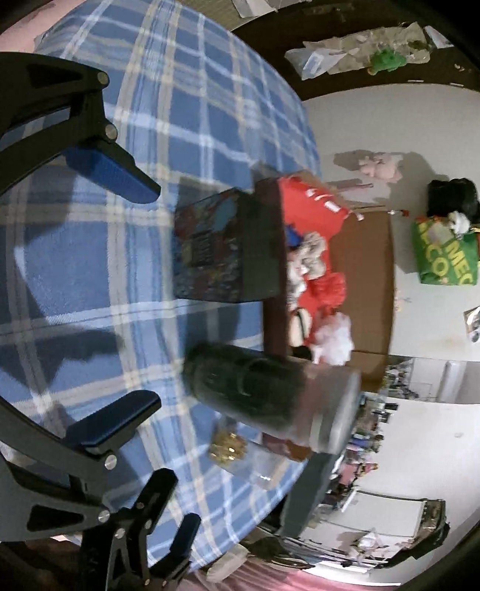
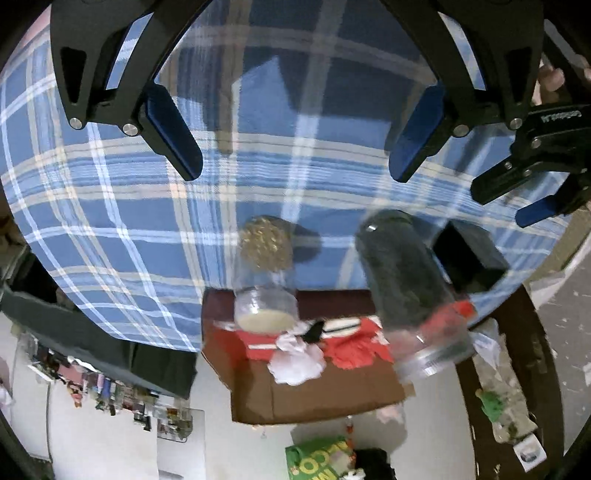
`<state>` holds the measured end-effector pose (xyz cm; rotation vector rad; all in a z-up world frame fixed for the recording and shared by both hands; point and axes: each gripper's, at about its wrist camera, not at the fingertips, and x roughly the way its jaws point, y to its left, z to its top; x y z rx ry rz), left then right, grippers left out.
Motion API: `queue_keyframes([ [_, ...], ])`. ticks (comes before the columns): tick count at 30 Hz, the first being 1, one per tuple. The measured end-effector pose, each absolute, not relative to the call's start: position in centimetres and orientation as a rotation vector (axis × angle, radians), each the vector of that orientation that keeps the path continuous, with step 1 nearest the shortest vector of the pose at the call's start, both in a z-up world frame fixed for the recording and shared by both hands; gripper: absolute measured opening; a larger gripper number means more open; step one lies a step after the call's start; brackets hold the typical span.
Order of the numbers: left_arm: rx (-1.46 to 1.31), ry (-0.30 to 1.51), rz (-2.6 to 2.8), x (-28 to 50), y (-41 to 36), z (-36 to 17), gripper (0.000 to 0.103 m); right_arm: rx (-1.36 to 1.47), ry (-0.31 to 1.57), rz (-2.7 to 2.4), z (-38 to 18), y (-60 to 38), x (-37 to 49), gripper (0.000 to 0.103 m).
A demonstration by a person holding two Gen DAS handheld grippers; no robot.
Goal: Organize soft objects
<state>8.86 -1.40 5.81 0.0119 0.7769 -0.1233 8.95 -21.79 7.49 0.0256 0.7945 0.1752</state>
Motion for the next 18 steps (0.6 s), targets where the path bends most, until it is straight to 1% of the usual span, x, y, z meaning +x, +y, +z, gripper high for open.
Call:
queue_keyframes([
  [7, 0.012, 0.842, -0.095, 10.2, -1.7, 3.4, 0.103, -0.022, 0.841, 0.111, 5.2, -22.0, 10.0, 0.103],
  [18, 0.026, 0.863, -0.069, 10.6, -1.7, 3.0, 0.103, -0.031, 0.88, 0.077, 4.6, -22.2, 10.6, 0.103],
])
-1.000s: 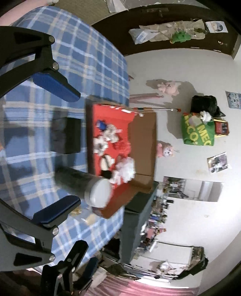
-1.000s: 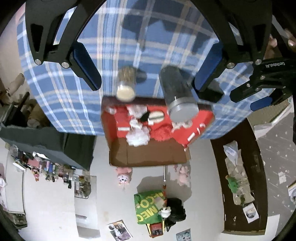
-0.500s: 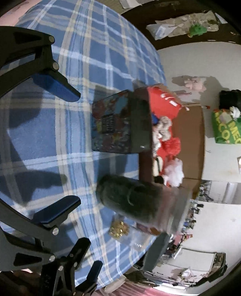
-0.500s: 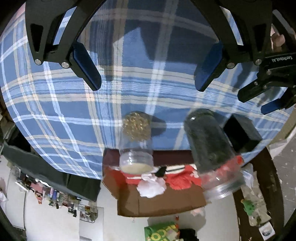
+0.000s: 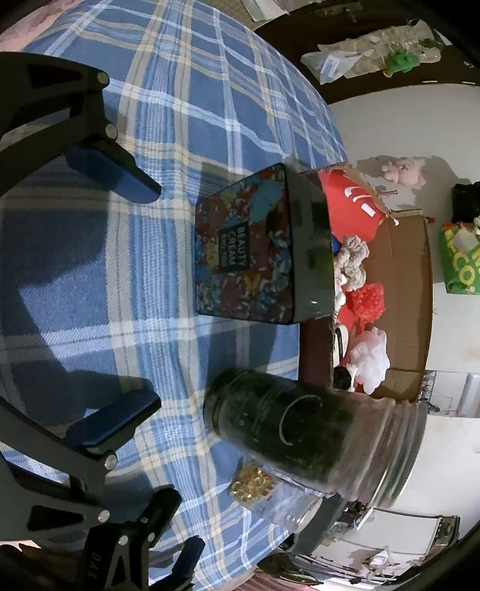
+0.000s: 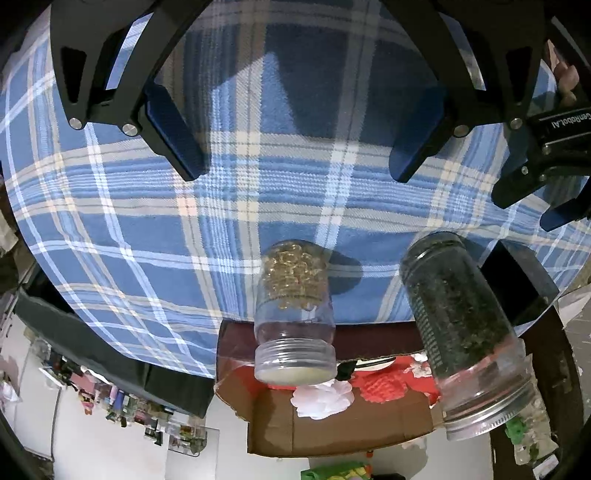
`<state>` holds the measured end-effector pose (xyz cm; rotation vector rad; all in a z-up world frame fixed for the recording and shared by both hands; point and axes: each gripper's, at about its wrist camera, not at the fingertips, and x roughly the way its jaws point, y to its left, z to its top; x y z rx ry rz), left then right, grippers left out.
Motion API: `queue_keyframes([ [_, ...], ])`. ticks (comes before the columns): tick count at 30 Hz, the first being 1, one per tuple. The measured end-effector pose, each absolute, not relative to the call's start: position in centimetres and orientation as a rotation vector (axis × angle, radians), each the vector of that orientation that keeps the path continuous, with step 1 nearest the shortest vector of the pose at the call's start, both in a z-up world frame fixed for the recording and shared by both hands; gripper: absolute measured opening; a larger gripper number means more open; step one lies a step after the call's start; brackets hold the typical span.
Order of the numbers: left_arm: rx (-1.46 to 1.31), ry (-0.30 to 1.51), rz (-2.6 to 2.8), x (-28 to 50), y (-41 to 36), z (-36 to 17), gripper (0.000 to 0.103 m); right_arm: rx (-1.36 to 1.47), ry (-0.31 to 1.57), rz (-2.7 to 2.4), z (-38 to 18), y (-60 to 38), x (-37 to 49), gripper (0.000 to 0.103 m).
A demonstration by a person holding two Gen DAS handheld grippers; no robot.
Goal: Organize soft objects
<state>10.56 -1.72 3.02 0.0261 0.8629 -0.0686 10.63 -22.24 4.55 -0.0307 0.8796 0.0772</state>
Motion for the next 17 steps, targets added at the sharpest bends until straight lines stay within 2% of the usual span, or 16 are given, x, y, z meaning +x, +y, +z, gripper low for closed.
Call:
queue_keyframes([
  [17, 0.025, 0.864, -0.068, 10.61, -1.71, 2.95, 0.103, -0.028, 0.878, 0.074, 4.56, -22.15, 10.68, 0.103],
])
